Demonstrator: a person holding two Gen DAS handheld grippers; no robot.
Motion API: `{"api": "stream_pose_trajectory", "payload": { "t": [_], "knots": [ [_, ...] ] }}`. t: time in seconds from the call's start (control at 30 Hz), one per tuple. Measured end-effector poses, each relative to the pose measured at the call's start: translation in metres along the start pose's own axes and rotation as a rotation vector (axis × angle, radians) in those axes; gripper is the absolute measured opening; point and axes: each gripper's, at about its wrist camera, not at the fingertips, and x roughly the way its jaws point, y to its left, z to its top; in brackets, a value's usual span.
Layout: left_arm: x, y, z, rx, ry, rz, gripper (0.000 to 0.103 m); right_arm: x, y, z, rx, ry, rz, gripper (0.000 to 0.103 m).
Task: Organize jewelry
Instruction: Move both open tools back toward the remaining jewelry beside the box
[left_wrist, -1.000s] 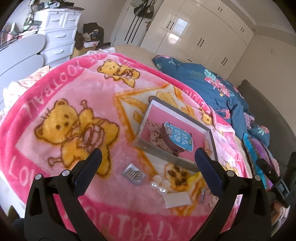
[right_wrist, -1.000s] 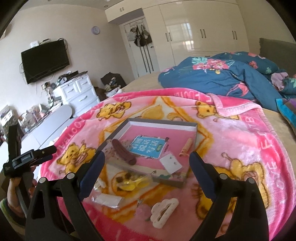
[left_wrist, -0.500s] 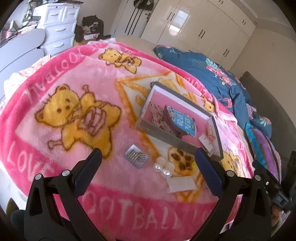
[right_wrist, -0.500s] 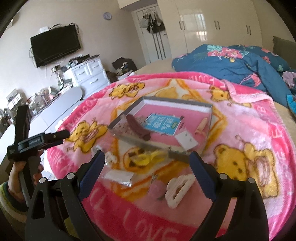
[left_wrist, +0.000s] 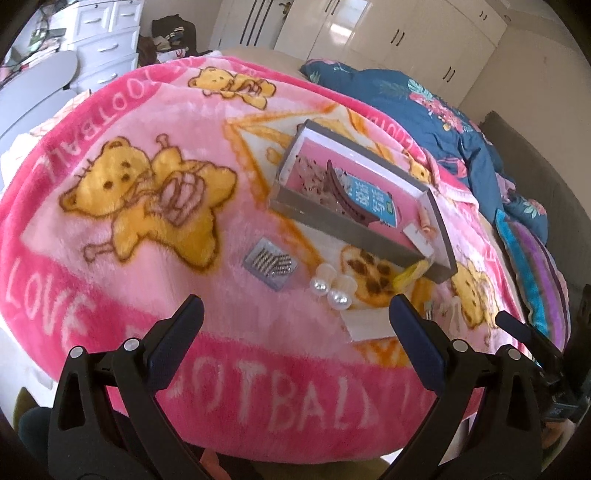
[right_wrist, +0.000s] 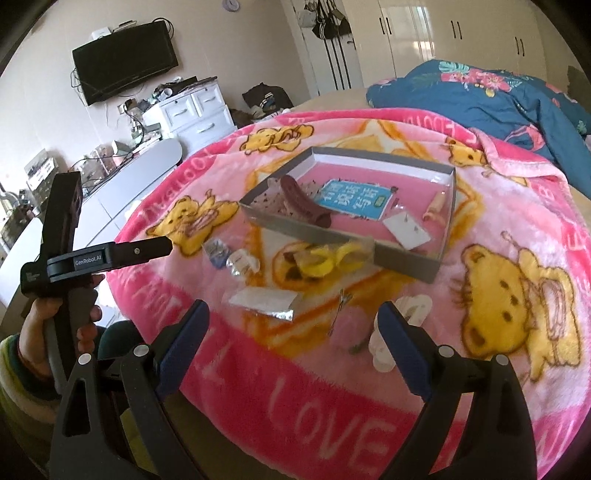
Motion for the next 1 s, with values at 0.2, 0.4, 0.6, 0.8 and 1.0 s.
{"api": "stream_pose_trajectory", "payload": {
  "t": [0.2, 0.4, 0.6, 0.8, 1.0],
  "knots": [
    [0.008, 0.002, -0.009, 0.01, 0.041, 0.007, 0.094, 0.009, -0.005, -0.011, 0.008, 0.035, -0.01, 0.092],
    [0.018, 0.0, -0.022, 0.034, 0.087, 0.013, 0.094, 0.019, -0.009, -0.024, 0.02, 0.074, -0.019, 0.087],
    [0.027, -0.009, -0.029, 0.057, 0.11, -0.002, 0.094, 0.032, -0.016, -0.036, 0.048, 0.129, -0.007, 0.07],
    [0.033, -0.02, -0.036, 0.096, 0.13, -0.018, 0.094, 0.04, -0.019, -0.039, 0.067, 0.143, -0.015, 0.06],
    [0.04, -0.031, -0.039, 0.127, 0.148, -0.041, 0.094, 0.048, -0.022, -0.038, 0.076, 0.146, -0.04, 0.058]
  ]
}}
